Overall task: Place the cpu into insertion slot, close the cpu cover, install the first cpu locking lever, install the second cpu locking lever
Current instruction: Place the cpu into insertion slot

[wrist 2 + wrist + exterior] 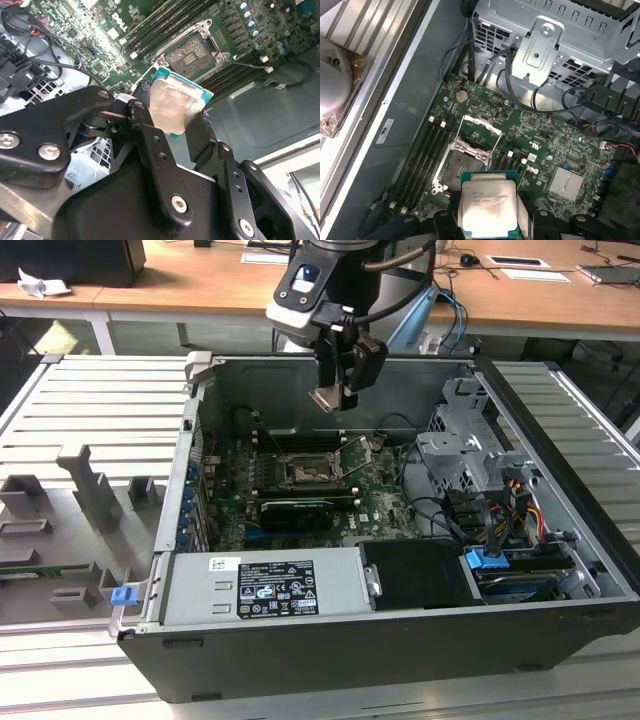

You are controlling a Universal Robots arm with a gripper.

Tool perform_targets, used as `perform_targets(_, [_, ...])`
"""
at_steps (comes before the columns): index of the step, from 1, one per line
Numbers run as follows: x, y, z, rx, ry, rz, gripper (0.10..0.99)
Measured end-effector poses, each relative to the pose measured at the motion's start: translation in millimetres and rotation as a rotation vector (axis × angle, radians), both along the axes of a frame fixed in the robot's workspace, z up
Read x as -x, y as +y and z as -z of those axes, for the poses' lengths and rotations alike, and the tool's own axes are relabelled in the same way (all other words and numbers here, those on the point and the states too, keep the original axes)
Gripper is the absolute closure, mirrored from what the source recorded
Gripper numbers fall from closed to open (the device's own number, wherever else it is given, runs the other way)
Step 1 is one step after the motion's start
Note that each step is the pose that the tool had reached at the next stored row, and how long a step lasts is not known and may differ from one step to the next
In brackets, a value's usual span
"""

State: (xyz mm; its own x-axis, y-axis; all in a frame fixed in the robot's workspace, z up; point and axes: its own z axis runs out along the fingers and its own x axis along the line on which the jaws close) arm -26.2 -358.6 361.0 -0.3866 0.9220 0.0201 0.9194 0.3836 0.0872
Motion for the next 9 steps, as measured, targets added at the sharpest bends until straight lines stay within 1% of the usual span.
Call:
perform_targets(6, [0.0,0.0,0.7,0.0,0.0005,0.053,0.561])
perform_targets(8, [0.0,0.0,1.2,0.0,0.0009,0.087,0.561])
perform_targets(9, [0.0,0.0,1.3,0.0,0.001,0.094,0.561])
